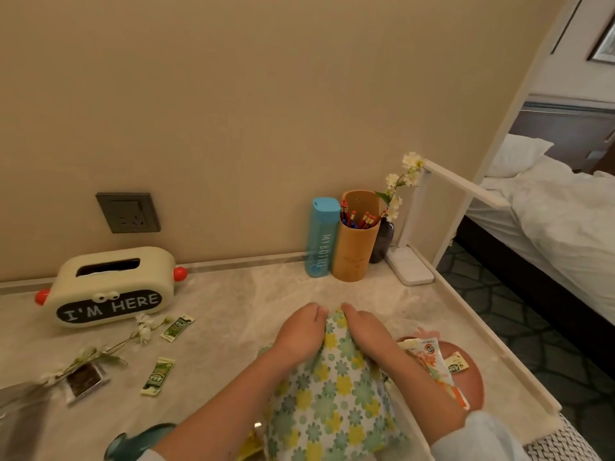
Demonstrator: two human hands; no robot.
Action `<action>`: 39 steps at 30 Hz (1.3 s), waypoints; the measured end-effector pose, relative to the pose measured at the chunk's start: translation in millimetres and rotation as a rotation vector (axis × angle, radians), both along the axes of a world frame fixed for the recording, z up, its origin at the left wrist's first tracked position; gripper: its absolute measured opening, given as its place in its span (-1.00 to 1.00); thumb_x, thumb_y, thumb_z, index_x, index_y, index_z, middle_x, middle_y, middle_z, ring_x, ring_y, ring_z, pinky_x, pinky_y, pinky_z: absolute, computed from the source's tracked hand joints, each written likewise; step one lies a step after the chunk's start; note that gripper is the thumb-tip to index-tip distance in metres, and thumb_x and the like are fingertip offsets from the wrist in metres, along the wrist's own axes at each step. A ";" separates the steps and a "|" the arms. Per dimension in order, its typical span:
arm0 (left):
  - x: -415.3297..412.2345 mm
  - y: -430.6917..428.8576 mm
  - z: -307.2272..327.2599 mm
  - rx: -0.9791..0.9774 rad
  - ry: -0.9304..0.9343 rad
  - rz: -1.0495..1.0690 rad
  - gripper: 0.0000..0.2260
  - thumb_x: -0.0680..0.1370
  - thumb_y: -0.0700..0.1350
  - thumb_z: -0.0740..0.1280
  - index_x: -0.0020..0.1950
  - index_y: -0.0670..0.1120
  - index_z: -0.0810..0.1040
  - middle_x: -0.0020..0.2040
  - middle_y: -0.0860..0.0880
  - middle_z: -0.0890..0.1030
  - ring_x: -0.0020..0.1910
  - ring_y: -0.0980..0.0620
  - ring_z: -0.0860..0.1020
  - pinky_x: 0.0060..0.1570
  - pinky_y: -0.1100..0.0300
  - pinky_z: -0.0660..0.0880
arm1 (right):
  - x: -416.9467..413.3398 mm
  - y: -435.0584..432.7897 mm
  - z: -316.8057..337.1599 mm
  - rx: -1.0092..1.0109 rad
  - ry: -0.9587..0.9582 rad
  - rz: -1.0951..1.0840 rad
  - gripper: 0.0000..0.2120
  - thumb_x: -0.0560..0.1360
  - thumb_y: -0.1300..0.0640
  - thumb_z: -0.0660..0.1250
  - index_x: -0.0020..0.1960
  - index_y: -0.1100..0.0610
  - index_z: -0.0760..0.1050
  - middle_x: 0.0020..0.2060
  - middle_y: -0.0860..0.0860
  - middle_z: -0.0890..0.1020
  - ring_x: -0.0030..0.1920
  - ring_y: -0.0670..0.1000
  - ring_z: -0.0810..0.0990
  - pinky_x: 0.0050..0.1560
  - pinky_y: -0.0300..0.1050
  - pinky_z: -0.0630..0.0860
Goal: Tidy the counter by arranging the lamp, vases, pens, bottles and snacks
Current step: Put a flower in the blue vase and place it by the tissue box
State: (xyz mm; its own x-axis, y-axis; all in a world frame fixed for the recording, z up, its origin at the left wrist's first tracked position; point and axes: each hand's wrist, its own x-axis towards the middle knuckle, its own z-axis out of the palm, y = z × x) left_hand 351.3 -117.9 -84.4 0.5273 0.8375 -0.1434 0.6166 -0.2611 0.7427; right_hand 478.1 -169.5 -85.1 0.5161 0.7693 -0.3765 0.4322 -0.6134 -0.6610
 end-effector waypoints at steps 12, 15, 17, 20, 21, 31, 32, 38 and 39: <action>-34.7 102.0 69.2 0.120 -0.099 0.218 -0.69 0.67 0.00 0.04 -0.16 -0.12 0.40 -0.12 -0.13 0.51 -0.05 -0.12 0.49 -0.06 0.07 0.36 | -25.6 77.2 43.8 0.208 0.434 0.131 -0.19 0.19 -0.44 0.43 0.29 0.00 0.48 0.07 -0.05 0.67 0.02 -0.02 0.67 0.11 -0.04 0.59; -45.8 122.2 62.0 0.264 -0.040 0.279 -0.68 0.67 0.04 0.03 -0.16 -0.10 0.38 -0.23 -0.04 0.47 -0.13 -0.12 0.50 -0.13 0.01 0.40 | -39.4 102.3 34.5 0.317 0.404 0.095 -0.34 0.27 -0.31 0.49 0.24 0.00 0.50 0.07 -0.05 0.66 0.03 -0.02 0.66 0.14 0.02 0.59; -51.8 126.4 56.9 0.369 -0.016 0.315 -0.70 0.67 0.05 0.04 -0.14 -0.08 0.39 -0.23 -0.02 0.49 -0.18 -0.09 0.50 -0.20 0.02 0.39 | -44.8 111.8 30.1 0.359 0.399 0.095 -0.46 0.29 -0.27 0.50 0.17 -0.02 0.53 0.05 -0.06 0.66 0.03 -0.02 0.66 0.15 0.04 0.58; -60.2 131.9 40.4 0.503 -0.006 0.349 -0.78 0.66 0.02 0.09 -0.06 -0.02 0.45 -0.14 0.02 0.54 -0.13 -0.04 0.52 -0.17 0.04 0.42 | -48.6 130.4 17.2 0.376 0.388 0.100 -0.69 0.35 -0.19 0.50 0.00 -0.11 0.51 0.00 -0.08 0.66 0.00 -0.03 0.65 0.12 0.02 0.58; -62.5 132.2 32.5 0.538 -0.012 0.348 -0.81 0.65 0.00 0.11 0.00 -0.01 0.48 -0.07 0.03 0.56 -0.08 -0.02 0.53 -0.09 0.03 0.45 | -48.8 135.6 11.0 0.372 0.388 0.091 -0.72 0.36 -0.18 0.50 -0.03 -0.12 0.50 -0.01 -0.08 0.66 -0.01 -0.03 0.65 0.12 0.02 0.59; -64.5 114.2 -50.6 0.466 0.296 0.213 -0.60 0.66 0.05 0.00 0.50 0.07 0.26 0.53 0.00 0.24 0.53 0.02 0.12 0.53 0.02 -0.07 | -46.3 139.5 -45.6 0.279 0.036 0.069 -0.63 0.52 -0.21 0.25 0.19 0.00 0.47 0.09 -0.04 0.61 0.07 0.01 0.57 0.13 -0.01 0.49; -64.3 114.6 -49.7 0.439 0.324 0.205 -0.59 0.66 0.07 -0.01 0.51 0.09 0.24 0.55 0.00 0.19 0.54 0.01 0.07 0.53 0.01 -0.10 | -45.4 136.6 -45.6 0.292 -0.011 0.104 -0.60 0.52 -0.24 0.19 0.23 -0.03 0.48 0.13 -0.05 0.60 0.11 0.01 0.57 0.15 0.02 0.50; -63.4 76.0 -47.6 0.347 0.287 0.198 -0.55 0.65 0.14 -0.02 0.52 0.07 0.23 0.58 0.00 0.08 0.57 0.00 -0.04 0.53 -0.04 -0.16 | -41.4 92.4 -46.3 0.245 -0.021 0.239 -0.55 0.59 -0.22 0.03 0.38 -0.06 0.36 0.27 0.00 0.51 0.29 0.05 0.47 0.26 0.03 0.40; -63.9 64.3 -48.6 0.364 0.257 0.204 -0.56 0.65 0.13 -0.01 0.52 0.08 0.23 0.58 0.00 0.10 0.57 0.01 -0.03 0.53 -0.03 -0.15 | -42.9 81.2 -44.8 0.259 -0.036 0.250 -0.58 0.60 -0.20 0.04 0.36 -0.06 0.38 0.25 0.00 0.53 0.27 0.03 0.47 0.23 0.01 0.41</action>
State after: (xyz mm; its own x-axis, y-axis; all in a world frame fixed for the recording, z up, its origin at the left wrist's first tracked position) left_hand 287.5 -53.6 -133.0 0.3331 0.9399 0.0744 0.8336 -0.3305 0.4425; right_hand 435.3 -88.3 -129.9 0.3097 0.9408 -0.1378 0.5734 -0.3005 -0.7622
